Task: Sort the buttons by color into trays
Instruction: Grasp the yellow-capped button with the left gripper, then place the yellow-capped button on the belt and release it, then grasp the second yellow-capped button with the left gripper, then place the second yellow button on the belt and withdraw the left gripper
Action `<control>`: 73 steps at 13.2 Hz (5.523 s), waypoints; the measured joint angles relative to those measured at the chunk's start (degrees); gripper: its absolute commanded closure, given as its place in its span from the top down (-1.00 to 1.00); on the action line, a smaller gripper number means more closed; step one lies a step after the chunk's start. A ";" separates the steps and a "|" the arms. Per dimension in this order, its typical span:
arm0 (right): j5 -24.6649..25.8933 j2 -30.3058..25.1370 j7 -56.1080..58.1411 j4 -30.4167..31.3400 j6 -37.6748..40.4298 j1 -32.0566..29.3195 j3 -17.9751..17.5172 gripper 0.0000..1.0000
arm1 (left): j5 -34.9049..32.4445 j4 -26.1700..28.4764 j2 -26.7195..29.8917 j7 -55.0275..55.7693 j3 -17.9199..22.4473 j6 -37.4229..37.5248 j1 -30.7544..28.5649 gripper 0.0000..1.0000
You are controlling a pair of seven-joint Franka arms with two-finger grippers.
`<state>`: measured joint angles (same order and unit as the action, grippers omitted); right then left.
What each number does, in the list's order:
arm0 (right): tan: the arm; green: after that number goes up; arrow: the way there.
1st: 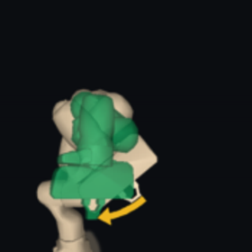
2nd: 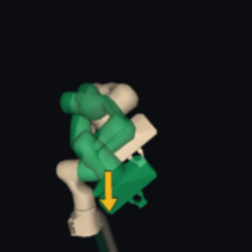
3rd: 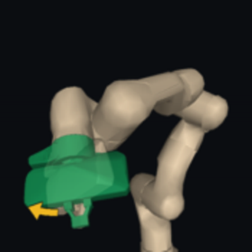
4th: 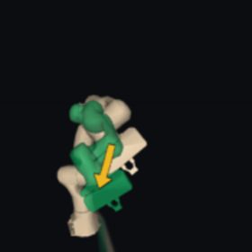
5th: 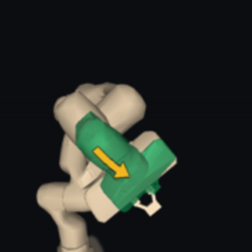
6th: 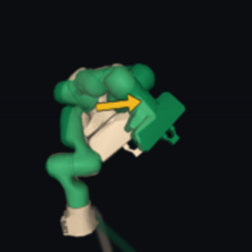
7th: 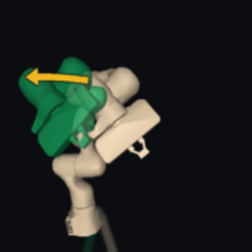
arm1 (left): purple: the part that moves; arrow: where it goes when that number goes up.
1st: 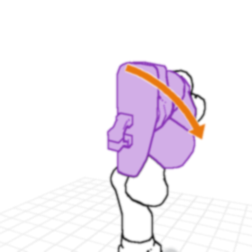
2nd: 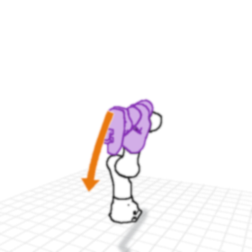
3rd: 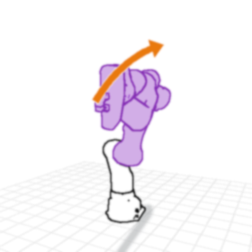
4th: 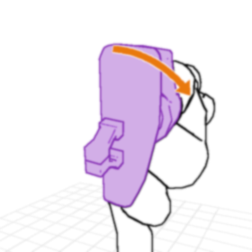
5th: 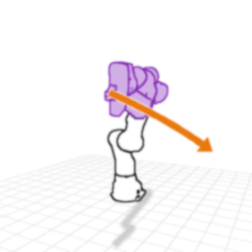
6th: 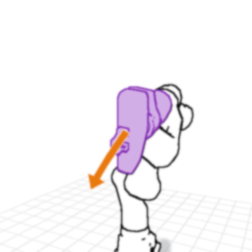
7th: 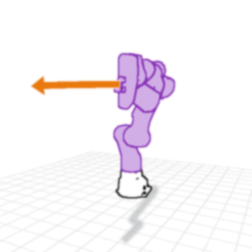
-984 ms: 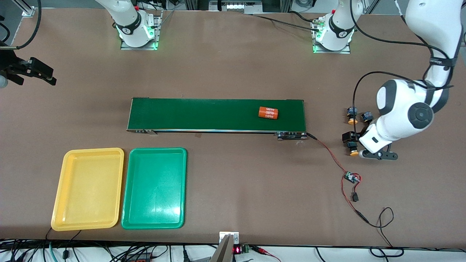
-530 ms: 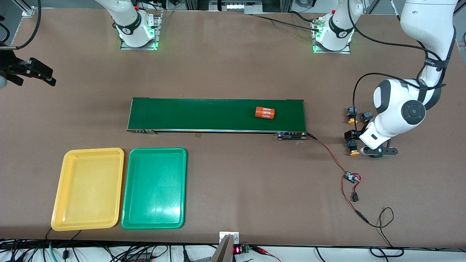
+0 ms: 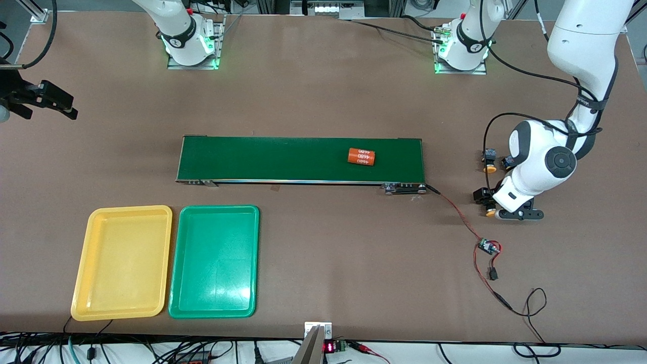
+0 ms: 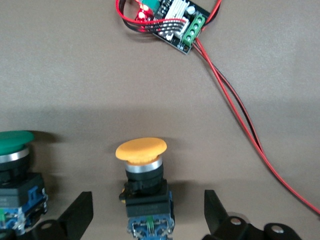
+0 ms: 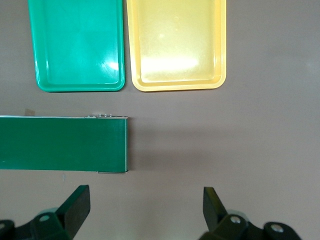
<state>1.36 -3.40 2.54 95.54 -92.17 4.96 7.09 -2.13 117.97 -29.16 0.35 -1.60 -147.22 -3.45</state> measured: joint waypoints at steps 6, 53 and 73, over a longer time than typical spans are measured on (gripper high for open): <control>0.00 0.00 0.00 0.00 -0.01 0.00 0.00 1.00 | 0.04 -0.34 -0.37 0.37 0.14 0.38 0.00 -0.41; 0.00 0.00 0.00 0.00 -0.06 -0.02 0.01 1.00 | -11.42 15.49 14.03 2.29 -2.73 14.00 0.52 1.00; 0.00 0.00 0.00 0.00 -0.09 -0.02 0.01 1.00 | 0.07 4.65 15.39 1.48 -11.72 27.31 0.57 -0.67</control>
<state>1.36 -3.40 2.54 95.54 -92.26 4.94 7.11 -2.06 122.63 -13.76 1.83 -13.32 -119.91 -2.88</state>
